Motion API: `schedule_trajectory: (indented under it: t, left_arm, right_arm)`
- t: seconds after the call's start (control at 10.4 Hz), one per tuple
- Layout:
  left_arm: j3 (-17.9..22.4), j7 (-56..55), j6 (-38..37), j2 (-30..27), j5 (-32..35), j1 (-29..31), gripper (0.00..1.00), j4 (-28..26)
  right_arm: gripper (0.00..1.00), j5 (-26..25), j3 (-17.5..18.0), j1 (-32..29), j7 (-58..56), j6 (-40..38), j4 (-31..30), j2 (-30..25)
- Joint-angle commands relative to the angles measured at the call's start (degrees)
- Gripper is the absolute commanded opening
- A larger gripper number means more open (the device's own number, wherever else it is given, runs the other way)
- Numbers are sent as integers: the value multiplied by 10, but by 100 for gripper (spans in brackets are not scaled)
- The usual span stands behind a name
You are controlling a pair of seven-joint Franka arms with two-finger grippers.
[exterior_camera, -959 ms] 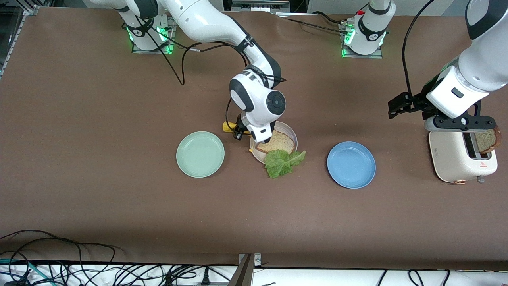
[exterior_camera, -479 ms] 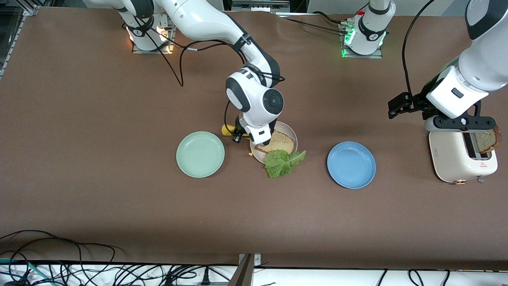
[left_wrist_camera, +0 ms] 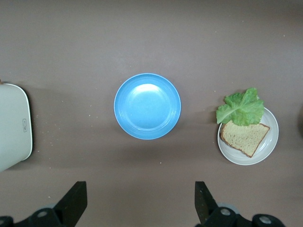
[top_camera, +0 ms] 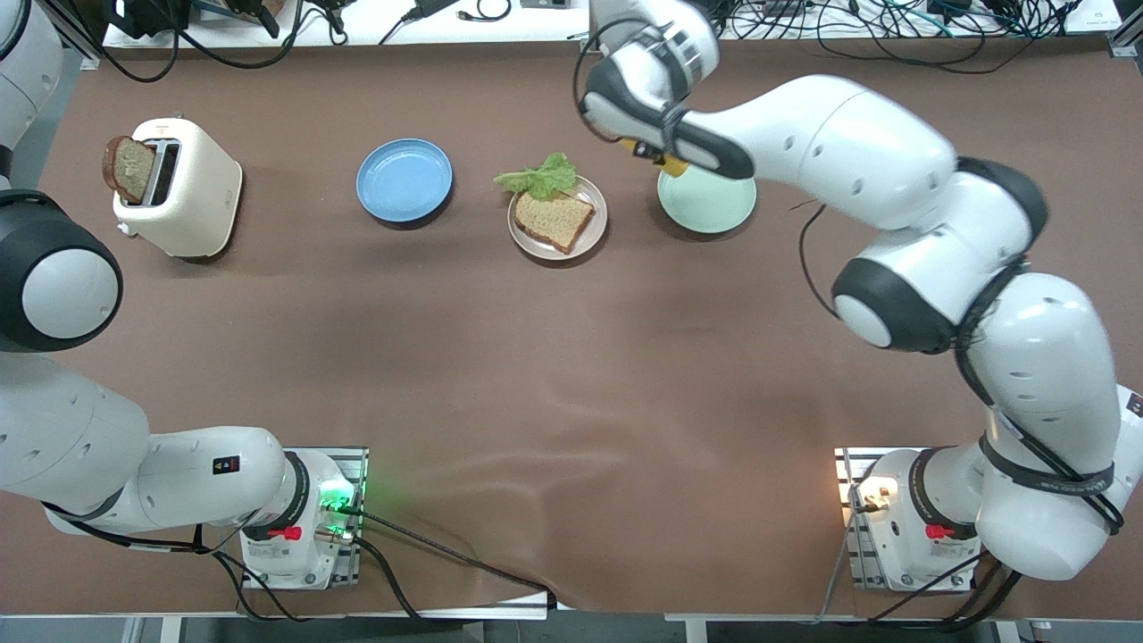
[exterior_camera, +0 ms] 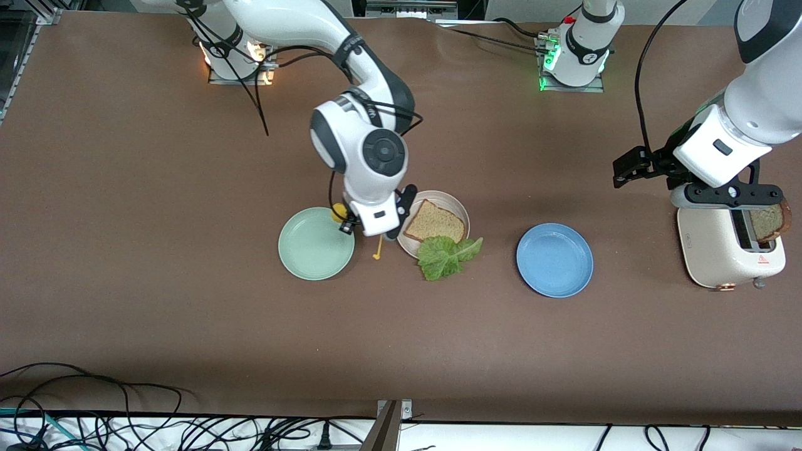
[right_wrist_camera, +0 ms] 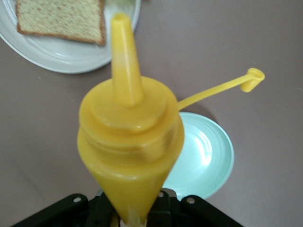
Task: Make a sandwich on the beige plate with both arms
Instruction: 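Carry the yellow bottle back beside the light green plate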
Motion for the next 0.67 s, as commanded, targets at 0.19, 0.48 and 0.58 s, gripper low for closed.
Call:
schedule_trajectory:
  t: [0.19, 0.48, 0.58]
  left_arm:
    - [4, -6, 10, 10, -4, 1, 100, 7]
    - [6, -7, 10, 16, -2, 8, 100, 7]
    - [6, -7, 10, 17, -3, 9, 100, 2]
  right_arm:
    - [0, 45, 17, -71, -108, 127, -246, -182]
    - [0, 75, 45, -153, -220, 169, -329, -249]
    - [0, 110, 45, -184, -272, 185, -360, -266]
